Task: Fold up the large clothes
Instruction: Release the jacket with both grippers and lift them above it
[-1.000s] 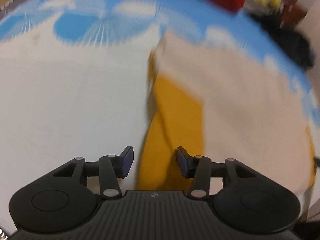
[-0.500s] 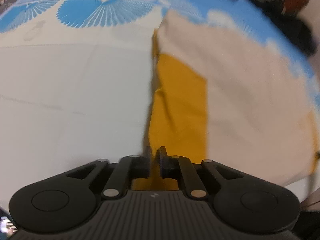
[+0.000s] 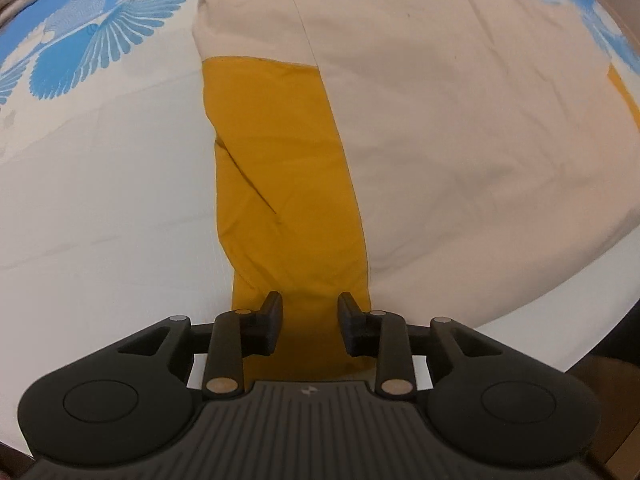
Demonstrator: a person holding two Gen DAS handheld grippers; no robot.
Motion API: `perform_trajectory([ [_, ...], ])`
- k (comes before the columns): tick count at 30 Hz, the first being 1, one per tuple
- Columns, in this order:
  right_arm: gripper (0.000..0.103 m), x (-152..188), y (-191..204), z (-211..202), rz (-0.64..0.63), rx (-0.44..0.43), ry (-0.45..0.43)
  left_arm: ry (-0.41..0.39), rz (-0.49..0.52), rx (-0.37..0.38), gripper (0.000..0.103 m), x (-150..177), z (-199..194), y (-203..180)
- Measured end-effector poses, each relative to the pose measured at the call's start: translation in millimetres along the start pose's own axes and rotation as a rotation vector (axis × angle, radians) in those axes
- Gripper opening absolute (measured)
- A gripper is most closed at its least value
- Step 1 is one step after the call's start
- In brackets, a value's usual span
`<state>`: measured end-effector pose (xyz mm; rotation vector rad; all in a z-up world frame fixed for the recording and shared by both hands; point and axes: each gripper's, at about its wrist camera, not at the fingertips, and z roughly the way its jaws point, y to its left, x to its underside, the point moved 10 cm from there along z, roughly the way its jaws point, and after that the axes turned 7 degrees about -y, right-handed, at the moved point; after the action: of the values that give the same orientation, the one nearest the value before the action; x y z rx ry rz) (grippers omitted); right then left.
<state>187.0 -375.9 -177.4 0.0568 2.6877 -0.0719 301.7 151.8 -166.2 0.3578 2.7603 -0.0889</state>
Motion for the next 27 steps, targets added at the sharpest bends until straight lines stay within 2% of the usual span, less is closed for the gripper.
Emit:
perform_trajectory([
  [2,0.012,3.9,-2.9,3.5,-0.035,0.033,0.019,-0.025,-0.030,0.015,0.037,-2.9,-5.2,3.1],
  [5,0.012,-0.2,-4.8,1.4,-0.026,0.022,0.008,0.034,-0.030,-0.028,0.046,10.8,3.6,12.9],
  [6,0.012,-0.2,-5.9,3.0,-0.033,0.032,0.013,0.035,-0.017,-0.038,0.046,12.2,1.7,14.1],
  [9,0.012,-3.8,-11.0,-2.4,-0.058,0.088,-0.005,-0.025,0.014,-0.091,0.046,5.6,-15.2,13.5],
  [10,0.012,-11.5,-14.0,-11.5,-0.047,0.105,-0.050,-0.054,0.009,-0.115,0.046,1.9,-23.7,11.3],
  [12,0.012,-28.7,-19.0,-39.8,-0.004,0.114,-0.192,-0.101,-0.001,-0.156,0.046,-7.1,-45.5,12.1],
  [15,0.012,-61.7,-25.5,-90.3,0.038,0.140,-0.389,-0.271,0.005,-0.183,0.046,-32.4,-95.5,-3.2],
  [18,0.014,-82.7,-19.3,-149.9,0.127,0.078,-0.557,-0.428,-0.032,-0.160,0.049,-43.2,-141.5,-31.5],
  [19,0.019,-84.3,-13.2,-170.5,0.159,0.040,-0.612,-0.475,-0.049,-0.145,0.049,-43.0,-152.2,-38.4],
  [21,0.031,-78.2,5.4,-207.5,0.188,-0.049,-0.722,-0.547,-0.078,-0.106,0.062,-30.9,-169.0,-56.8],
  [22,0.037,-72.0,13.6,-219.9,0.185,-0.080,-0.765,-0.570,-0.090,-0.090,0.063,-22.6,-173.3,-70.1],
  [24,0.041,-56.0,32.7,-233.8,0.161,-0.128,-0.824,-0.594,-0.104,-0.063,0.063,-5.3,-172.8,-89.6],
  [27,0.041,-26.8,56.4,-224.5,0.127,-0.154,-0.842,-0.608,-0.092,-0.047,0.063,20.9,-147.3,-108.2],
])
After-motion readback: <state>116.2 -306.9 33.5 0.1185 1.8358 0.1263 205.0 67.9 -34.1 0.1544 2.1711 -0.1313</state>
